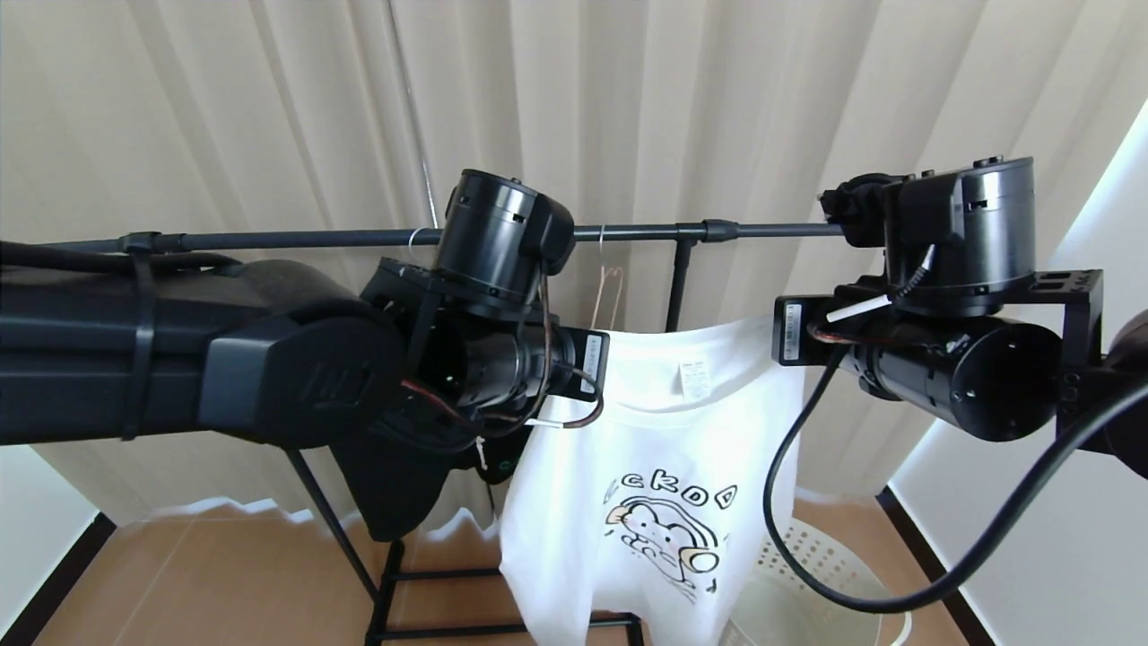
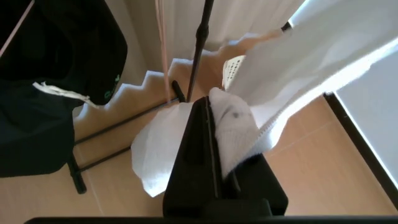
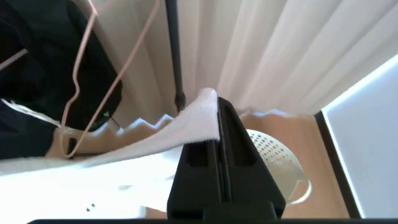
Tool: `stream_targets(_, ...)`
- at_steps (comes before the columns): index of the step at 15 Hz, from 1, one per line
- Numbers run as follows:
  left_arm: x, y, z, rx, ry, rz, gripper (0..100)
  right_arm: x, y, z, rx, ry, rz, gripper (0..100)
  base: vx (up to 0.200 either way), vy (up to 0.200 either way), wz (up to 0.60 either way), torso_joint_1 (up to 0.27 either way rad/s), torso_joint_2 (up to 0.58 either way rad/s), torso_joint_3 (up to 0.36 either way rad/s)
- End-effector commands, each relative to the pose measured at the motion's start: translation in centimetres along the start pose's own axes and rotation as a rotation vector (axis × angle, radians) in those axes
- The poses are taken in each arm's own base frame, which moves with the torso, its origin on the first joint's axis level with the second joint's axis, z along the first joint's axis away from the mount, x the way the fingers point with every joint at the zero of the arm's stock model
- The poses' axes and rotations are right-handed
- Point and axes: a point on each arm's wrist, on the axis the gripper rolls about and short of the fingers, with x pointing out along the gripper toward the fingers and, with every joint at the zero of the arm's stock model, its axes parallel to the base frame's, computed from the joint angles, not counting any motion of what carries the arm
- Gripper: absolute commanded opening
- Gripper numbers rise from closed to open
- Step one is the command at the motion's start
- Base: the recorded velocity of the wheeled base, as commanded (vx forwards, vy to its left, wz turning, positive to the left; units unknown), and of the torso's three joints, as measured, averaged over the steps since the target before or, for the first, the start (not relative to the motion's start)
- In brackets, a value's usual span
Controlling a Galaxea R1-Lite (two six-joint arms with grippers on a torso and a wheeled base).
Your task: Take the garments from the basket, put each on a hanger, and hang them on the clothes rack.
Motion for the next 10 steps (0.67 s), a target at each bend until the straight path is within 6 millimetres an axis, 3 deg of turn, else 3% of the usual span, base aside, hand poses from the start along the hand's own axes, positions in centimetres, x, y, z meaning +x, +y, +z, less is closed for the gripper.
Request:
stream_targets(1,2.5,-0.7,-0.1,0.009,0.016,0.003,0,-0.7,-0.7,-0.2,-0.002,-0.001,-0.007,0,0.0,0.0,0.0,0.0,0.0,0.0)
stream_targets(4,2.1,-1.7,0.5,0.024,-0.008,-0.025,0,-1.9,-1.8,0.6,-0.026,-0.03,-0.01,0,0.0,0.0,0.0,0.0,0.0,0.0)
stream_targets(8,2.1,-2.0,0.3,0.047,0.0,-0.039,0,-1.3,-2.7,0.9,-0.011,-0.031,-0.046,0,0.0,0.0,0.0,0.0,0.0,0.0)
stream_targets(9,2.1,-2.0,0.3,0.048,-0.002,-0.039,100,-1.4,-2.8,1.0,-0.008,-0.034,-0.045,0,0.0,0.0,0.0,0.0,0.0,0.0)
stream_targets(10,2.1,-2.1,0.2,0.05,0.001,-0.04,100,-1.2,-3.0,1.0,-0.005,-0.034,-0.053,0,0.0,0.0,0.0,0.0,0.0,0.0)
